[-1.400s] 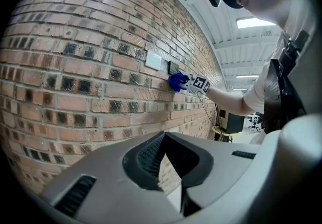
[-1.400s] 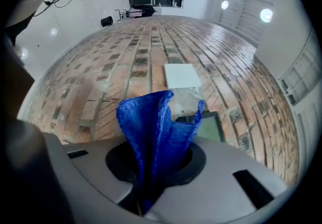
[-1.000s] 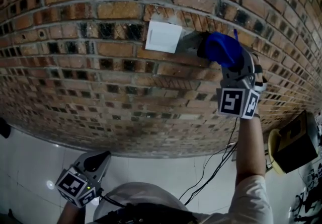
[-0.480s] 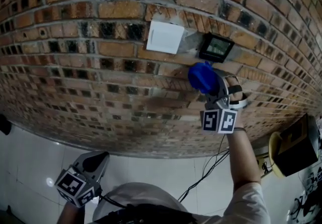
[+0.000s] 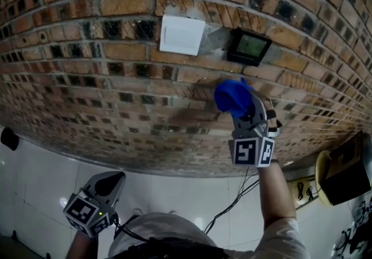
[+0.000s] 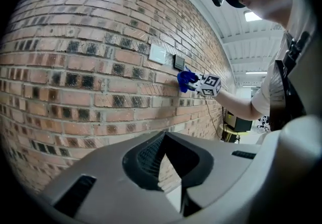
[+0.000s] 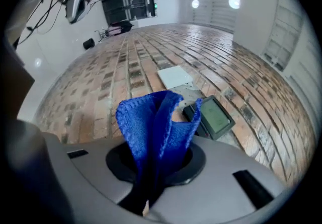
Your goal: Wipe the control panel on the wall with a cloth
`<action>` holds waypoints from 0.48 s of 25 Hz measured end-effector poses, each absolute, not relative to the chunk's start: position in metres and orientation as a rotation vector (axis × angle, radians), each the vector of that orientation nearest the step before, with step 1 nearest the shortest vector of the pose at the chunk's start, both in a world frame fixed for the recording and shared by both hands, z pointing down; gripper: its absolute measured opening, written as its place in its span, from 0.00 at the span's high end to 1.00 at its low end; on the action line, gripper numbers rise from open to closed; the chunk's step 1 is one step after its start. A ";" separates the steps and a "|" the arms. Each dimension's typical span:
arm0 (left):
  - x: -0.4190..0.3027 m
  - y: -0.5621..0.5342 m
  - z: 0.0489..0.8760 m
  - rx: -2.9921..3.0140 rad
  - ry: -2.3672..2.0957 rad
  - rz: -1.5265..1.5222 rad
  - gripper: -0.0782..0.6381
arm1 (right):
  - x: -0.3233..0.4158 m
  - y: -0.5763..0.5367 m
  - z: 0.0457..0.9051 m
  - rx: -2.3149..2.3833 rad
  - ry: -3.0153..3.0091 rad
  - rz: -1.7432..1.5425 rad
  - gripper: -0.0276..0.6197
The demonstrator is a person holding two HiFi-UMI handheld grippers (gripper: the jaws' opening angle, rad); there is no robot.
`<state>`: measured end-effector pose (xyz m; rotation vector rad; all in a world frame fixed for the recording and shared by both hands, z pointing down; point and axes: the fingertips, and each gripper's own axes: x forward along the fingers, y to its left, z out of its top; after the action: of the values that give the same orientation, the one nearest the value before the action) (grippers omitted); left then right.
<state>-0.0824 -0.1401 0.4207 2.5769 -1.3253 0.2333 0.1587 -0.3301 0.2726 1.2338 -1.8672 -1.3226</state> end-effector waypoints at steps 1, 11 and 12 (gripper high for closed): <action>-0.083 -0.141 0.423 2.558 -1.346 0.242 0.89 | 0.160 -0.321 0.278 1.252 -1.936 -1.277 0.82; -0.072 -0.131 0.432 2.426 -1.511 0.332 0.89 | 0.186 -0.196 0.374 1.257 -2.455 -0.649 0.82; -0.070 -0.129 0.431 2.437 -1.511 0.338 0.89 | 0.189 -0.182 0.379 1.269 -2.476 -0.588 0.82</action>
<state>-0.0701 -0.1286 0.4307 2.4369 -1.5108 0.3384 0.1886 -0.1819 0.3787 1.2692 -2.4764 -0.5883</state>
